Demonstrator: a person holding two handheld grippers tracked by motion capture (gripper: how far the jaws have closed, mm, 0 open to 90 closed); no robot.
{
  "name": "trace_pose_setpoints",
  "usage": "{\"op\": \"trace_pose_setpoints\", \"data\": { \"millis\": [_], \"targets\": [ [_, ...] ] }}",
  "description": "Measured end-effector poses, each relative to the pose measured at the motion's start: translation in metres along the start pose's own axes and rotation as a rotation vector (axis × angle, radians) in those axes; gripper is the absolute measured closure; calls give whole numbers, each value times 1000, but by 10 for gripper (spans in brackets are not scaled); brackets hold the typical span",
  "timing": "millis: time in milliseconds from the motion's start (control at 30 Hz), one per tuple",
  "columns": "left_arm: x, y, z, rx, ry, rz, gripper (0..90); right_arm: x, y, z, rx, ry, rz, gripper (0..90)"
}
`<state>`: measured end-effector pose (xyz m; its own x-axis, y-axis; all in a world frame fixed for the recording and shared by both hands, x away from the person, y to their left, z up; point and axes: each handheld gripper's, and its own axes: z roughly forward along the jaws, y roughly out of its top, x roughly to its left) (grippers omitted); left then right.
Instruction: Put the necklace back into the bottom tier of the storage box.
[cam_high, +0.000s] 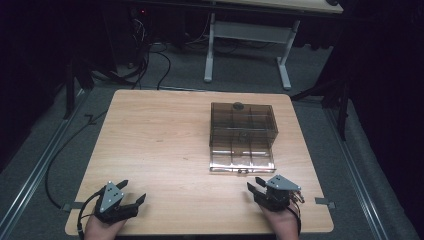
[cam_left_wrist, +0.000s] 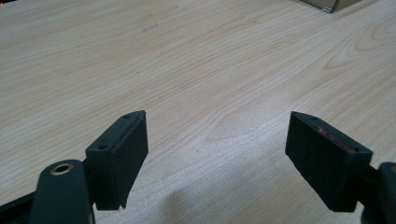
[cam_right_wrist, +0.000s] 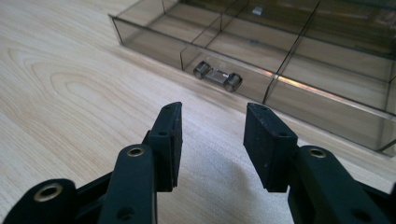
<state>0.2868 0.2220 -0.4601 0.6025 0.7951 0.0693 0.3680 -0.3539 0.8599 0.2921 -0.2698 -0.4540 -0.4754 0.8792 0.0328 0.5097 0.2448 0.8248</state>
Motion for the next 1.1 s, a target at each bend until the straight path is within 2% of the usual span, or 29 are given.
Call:
{"op": "trace_pose_setpoints", "data": {
  "millis": [200, 600, 800, 1100],
  "targets": [
    [-1, 0, 0, 0, 5, 4, 216, -1, -1, -1, -11, 5, 4, 561],
    [0, 0, 0, 4, 15, -3, 218, 2, -1, -7, -23, 13, -10, 617],
    [0, 0, 0, 4, 19, -7, 219, 1, -1, -15, -31, 0, -15, 621],
    [0, 0, 0, 6, 20, -9, 219, -10, -5, -30, -38, -41, -1, 618]
  ]
}}
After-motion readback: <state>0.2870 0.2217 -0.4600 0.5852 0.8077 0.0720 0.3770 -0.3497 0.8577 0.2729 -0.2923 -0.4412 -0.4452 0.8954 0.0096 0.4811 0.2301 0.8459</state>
